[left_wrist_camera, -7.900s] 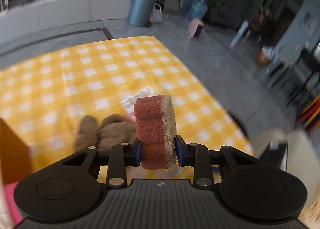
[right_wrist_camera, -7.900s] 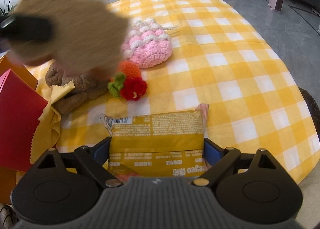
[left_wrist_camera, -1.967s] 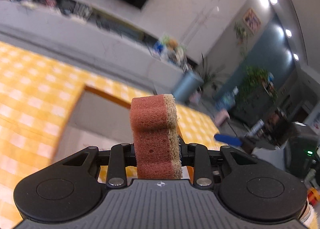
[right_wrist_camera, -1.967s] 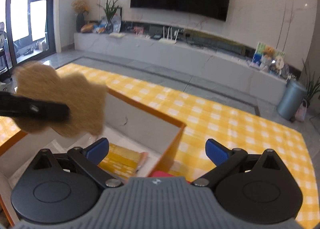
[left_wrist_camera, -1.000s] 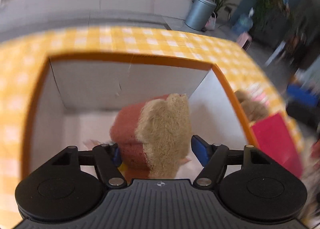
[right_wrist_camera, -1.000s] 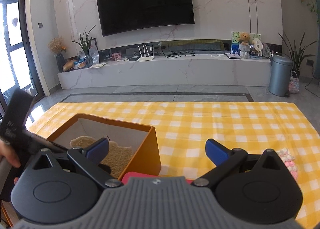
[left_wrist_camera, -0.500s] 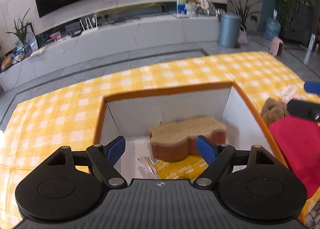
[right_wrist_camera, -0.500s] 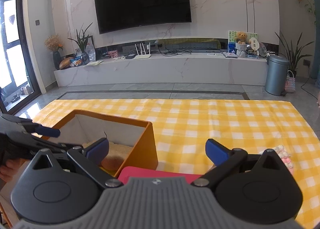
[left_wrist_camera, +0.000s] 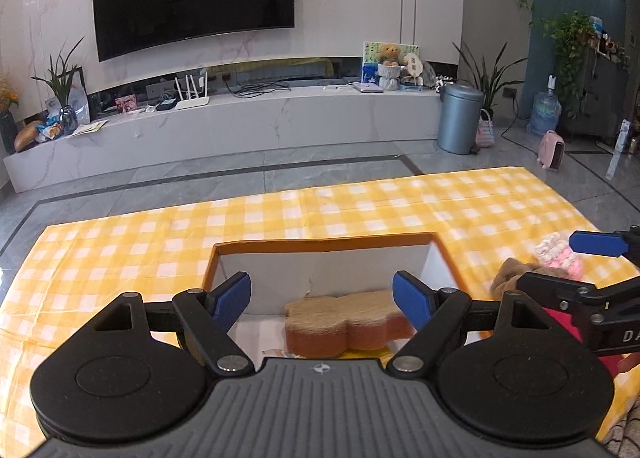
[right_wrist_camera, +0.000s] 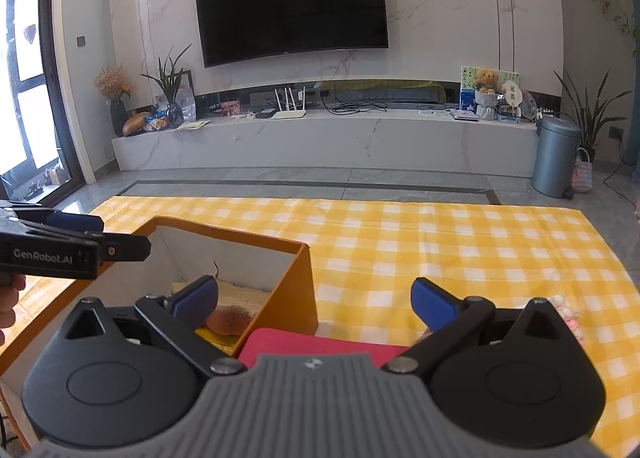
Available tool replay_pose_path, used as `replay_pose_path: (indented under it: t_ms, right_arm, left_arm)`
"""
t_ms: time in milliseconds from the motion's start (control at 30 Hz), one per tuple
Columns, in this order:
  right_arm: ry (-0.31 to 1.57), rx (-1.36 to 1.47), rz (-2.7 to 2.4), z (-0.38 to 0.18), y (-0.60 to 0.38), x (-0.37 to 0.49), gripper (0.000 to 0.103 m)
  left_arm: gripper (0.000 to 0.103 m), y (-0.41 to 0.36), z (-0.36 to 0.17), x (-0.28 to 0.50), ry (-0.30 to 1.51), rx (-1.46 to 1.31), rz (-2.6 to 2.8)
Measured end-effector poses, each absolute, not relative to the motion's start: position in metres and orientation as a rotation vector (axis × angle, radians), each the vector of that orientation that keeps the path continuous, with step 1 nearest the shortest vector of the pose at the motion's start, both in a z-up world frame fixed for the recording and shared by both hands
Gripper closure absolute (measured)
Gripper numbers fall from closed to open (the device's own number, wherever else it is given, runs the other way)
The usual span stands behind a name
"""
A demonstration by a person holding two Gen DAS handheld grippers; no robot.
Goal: Organize soft objects
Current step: 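Move both tools back from the box toward the pile of soft items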
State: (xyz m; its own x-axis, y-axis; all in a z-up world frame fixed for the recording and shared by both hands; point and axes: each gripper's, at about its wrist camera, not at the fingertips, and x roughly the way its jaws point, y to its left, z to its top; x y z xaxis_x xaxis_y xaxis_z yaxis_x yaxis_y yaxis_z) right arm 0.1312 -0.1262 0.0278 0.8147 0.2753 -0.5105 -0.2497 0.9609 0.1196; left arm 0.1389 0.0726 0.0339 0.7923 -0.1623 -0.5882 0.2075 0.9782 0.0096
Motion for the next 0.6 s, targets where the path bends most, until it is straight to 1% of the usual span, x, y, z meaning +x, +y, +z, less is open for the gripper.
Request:
replay_pose_path:
  t_ms: [200,400,600]
  right_arm:
    - [0.553,0.045,0.252,0.039,-0.144,0.123,0.002]
    - [0.515,-0.104,0.156,0.056,-0.176,0.103,0.002]
    - [0.525,-0.249,0.069,0.063,-0.215,0.085,0.002]
  left_arm:
    - [0.008,0.063,0.04,0.131,0.623,0.045,-0.263]
    - [0.008,0.046,0.044,0.123,0.618,0.043,-0.306]
    - [0.008,0.022,0.043,0.114,0.631,0.06,-0.346]
